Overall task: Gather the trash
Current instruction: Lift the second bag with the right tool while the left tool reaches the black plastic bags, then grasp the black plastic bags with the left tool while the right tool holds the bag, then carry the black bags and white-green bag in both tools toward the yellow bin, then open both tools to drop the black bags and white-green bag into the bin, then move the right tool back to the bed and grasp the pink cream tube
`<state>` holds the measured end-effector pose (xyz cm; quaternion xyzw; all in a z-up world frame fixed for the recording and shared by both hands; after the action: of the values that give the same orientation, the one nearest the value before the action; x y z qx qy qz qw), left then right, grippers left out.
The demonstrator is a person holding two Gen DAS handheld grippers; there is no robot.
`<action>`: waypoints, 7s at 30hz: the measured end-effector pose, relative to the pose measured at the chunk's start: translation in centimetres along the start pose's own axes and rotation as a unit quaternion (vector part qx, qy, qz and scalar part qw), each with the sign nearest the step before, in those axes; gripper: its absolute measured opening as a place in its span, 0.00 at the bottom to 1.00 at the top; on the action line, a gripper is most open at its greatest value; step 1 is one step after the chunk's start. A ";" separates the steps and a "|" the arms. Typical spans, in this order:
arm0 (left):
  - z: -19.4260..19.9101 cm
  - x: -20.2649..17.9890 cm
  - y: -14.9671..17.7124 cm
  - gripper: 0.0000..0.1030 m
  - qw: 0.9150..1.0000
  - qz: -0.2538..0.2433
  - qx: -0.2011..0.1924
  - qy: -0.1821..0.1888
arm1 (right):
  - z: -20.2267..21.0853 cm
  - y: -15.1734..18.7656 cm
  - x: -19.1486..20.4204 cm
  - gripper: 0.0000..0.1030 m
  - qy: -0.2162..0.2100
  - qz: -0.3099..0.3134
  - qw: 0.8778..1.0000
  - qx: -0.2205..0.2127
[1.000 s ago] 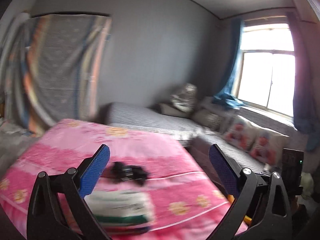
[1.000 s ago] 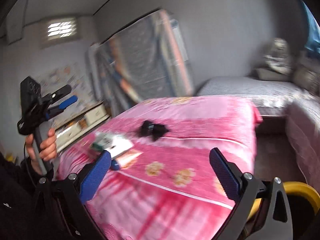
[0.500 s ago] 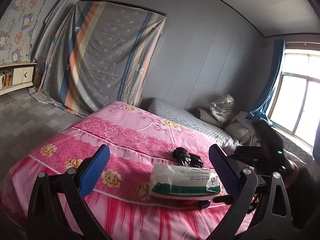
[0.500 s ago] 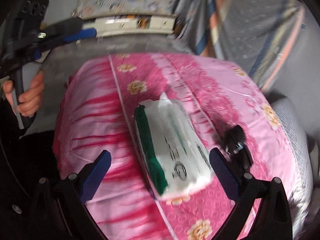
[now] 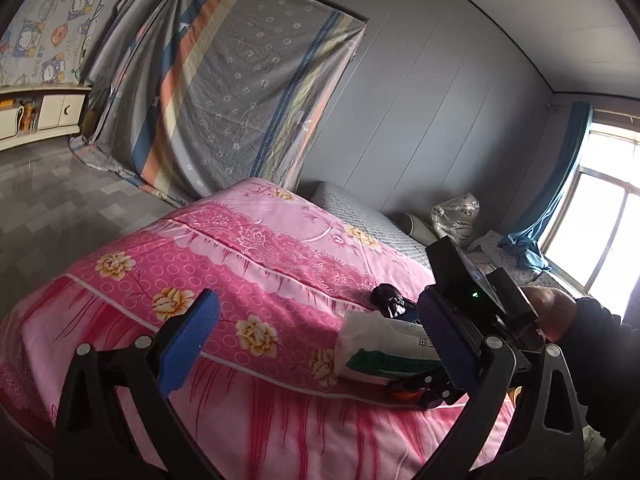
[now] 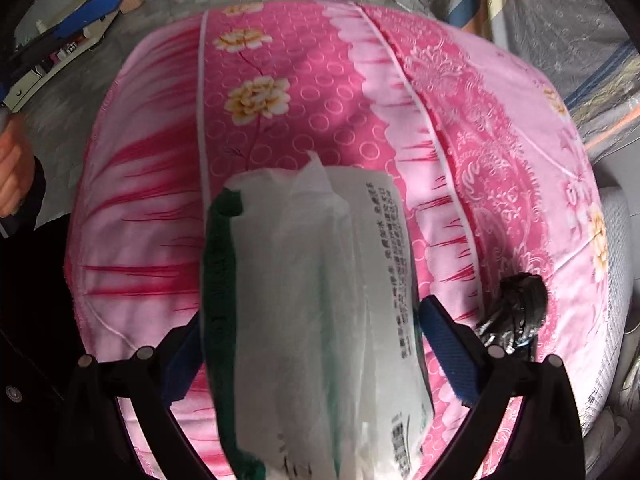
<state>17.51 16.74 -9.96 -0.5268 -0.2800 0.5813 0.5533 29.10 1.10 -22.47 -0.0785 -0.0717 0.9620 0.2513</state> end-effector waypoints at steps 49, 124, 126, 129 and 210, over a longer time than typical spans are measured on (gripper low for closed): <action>-21.6 -16.2 1.7 0.92 0.925 -0.296 0.209 0.113 | 15.1 28.9 -9.1 0.49 -0.104 -0.424 0.813 -0.384; -6.6 -40.0 1.6 0.32 0.900 -0.333 0.102 0.262 | 16.7 50.3 -9.1 0.49 0.076 -0.651 0.641 -0.400; -6.6 -41.2 2.1 0.32 0.896 -0.339 0.103 0.269 | 15.7 51.5 -9.6 0.49 0.079 -0.666 0.629 -0.393; -7.0 -42.7 2.9 0.32 0.890 -0.344 0.110 0.278 | 14.1 53.1 -10.2 0.49 0.092 -0.686 0.615 -0.377; -3.7 -4.4 0.5 0.91 0.991 -0.106 0.064 -0.053 | 4.8 14.9 -1.4 0.60 0.001 -0.402 0.883 -0.242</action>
<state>20.01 11.58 -10.21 -0.4263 -0.3250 0.5632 0.6289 22.41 -12.91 -20.22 -0.1021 -0.3273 0.7309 0.5900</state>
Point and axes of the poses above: each gripper's, at about its wrist camera, not at the fingertips, and z roughly against the way its jaws point, x to its left, y to its underside, the point moved 7 cm from there along -z, roughly the way its jaws point, and after that the axes turned 11 degrees about -z, right-handed, at the moved point
